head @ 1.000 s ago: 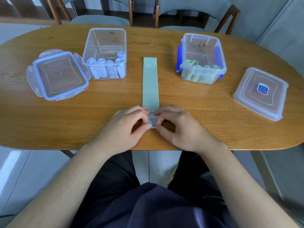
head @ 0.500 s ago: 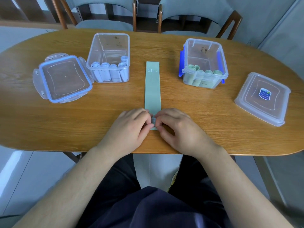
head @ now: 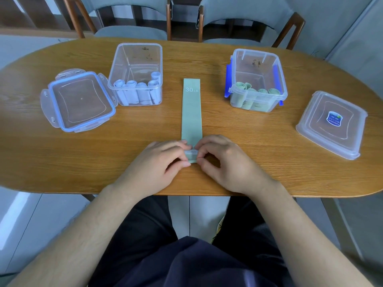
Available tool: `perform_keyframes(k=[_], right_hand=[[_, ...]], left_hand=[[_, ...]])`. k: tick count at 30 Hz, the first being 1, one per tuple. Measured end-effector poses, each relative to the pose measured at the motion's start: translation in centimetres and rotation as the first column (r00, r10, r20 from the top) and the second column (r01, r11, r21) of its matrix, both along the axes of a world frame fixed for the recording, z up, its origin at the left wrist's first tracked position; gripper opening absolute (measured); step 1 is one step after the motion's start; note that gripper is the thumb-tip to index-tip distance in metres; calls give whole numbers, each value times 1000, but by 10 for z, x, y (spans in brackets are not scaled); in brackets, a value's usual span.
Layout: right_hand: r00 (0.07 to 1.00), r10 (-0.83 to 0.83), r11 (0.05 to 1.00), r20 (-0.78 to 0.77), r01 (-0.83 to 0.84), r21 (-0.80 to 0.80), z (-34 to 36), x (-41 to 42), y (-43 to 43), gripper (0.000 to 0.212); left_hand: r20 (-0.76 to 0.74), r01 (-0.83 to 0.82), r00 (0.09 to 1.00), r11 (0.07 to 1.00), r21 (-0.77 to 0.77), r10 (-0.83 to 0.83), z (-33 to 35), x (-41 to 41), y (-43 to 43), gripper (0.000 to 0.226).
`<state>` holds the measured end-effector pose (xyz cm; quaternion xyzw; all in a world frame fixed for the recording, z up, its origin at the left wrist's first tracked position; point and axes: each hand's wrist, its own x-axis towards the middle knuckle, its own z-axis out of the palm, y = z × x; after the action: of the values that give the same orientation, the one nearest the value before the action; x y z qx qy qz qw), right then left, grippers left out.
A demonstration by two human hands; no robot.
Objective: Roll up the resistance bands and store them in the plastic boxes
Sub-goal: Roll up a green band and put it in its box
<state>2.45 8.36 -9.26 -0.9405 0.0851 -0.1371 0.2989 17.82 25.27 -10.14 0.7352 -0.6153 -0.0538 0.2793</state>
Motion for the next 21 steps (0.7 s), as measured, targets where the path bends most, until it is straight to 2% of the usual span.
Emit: perform_keyframes(k=[5, 12, 17, 21], right_hand=[[995, -98, 992, -9, 98, 80, 1, 5, 6, 9], [994, -109, 988, 18, 106, 115, 4, 11, 6, 5], [997, -64, 994, 30, 61, 90, 7, 10, 5, 8], [995, -48, 998, 82, 50, -24, 6, 7, 7, 10]], left_hand=[[55, 0, 998, 999, -34, 2, 5, 0, -3, 30], [125, -1, 992, 999, -54, 8, 3, -2, -3, 18], [157, -12, 987, 998, -61, 22, 2, -4, -3, 16], [171, 24, 985, 998, -56, -14, 4, -3, -2, 14]])
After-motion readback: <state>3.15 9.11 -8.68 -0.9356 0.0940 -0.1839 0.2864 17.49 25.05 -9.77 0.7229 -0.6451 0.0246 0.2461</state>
